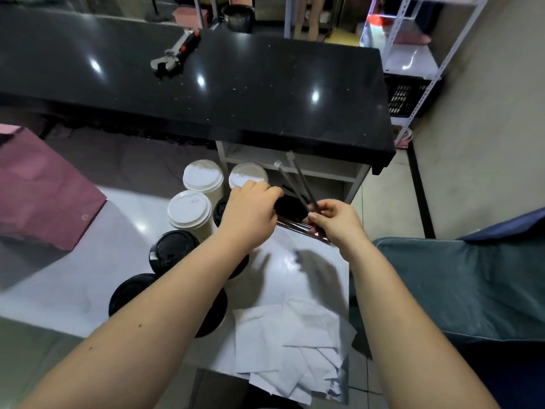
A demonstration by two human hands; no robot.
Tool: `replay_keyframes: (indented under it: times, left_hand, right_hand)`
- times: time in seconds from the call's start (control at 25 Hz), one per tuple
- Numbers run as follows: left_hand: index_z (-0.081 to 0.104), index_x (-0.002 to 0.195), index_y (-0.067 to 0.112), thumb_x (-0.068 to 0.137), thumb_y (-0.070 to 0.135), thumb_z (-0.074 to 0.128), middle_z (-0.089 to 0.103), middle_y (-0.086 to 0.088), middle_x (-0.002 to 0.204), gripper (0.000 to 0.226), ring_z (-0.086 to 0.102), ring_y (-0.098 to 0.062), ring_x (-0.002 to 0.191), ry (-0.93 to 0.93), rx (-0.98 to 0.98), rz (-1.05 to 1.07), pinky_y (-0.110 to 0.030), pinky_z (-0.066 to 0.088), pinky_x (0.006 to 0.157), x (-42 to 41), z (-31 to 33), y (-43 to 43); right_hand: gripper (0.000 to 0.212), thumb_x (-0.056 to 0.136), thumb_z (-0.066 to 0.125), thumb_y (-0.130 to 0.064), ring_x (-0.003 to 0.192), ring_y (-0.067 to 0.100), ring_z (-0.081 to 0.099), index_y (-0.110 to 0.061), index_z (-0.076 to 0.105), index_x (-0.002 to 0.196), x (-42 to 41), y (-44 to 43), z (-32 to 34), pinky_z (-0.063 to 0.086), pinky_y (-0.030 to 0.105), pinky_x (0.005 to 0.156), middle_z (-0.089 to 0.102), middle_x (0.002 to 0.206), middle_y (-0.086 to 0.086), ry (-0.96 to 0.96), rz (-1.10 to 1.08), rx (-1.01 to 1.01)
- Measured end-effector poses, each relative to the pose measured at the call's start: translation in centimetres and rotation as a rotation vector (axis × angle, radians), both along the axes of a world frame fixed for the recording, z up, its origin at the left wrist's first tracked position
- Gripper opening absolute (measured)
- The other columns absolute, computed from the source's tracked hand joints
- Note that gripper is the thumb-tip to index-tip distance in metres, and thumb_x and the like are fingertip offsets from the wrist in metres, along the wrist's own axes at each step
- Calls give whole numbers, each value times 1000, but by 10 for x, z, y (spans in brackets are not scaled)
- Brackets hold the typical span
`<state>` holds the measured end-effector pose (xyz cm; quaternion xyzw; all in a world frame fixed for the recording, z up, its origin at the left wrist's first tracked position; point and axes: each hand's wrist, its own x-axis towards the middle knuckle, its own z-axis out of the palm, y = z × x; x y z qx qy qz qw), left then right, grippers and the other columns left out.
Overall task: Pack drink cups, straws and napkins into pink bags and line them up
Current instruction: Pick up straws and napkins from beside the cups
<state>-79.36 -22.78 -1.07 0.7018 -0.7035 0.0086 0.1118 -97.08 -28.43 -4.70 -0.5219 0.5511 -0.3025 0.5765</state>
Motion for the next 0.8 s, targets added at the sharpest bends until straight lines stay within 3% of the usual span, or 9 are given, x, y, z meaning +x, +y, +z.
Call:
replay_keyframes:
  times: [0.24,0.4,0.64,0.8]
  left_hand:
    - [60,114,21,85,20,52,60,-1,112,31,50,-28,108,-35,-98,94,-37,33,83,78,35,48]
    - [59,118,23,86,21,51,60,2,110,33,51,-25,104,-52,-161,180,-34,34,78,174,42,125]
    - [62,116,21,85,19,53,62,0,108,33,53,-27,103,-33,-171,345,-37,39,84,318,35,252]
    - [65,113,22,83,22,58,63,0,109,31,53,-27,104,30,-205,439,-37,38,84,391,32,310]
  right_hand:
    - [3,95,55,-27,74,12,53,-25,52,96,85,35,53,38,23,60,58,80,-10,491,295,-495]
    - [16,98,46,-33,87,34,58,-20,41,89,177,92,64,34,35,63,63,94,13,784,411,-729]
    - [14,101,43,-26,87,34,57,-13,47,97,323,193,58,27,34,59,58,91,7,928,645,-1059]
    - [7,97,47,-16,83,31,55,-14,50,92,391,242,59,25,33,57,54,85,3,996,685,-1106]
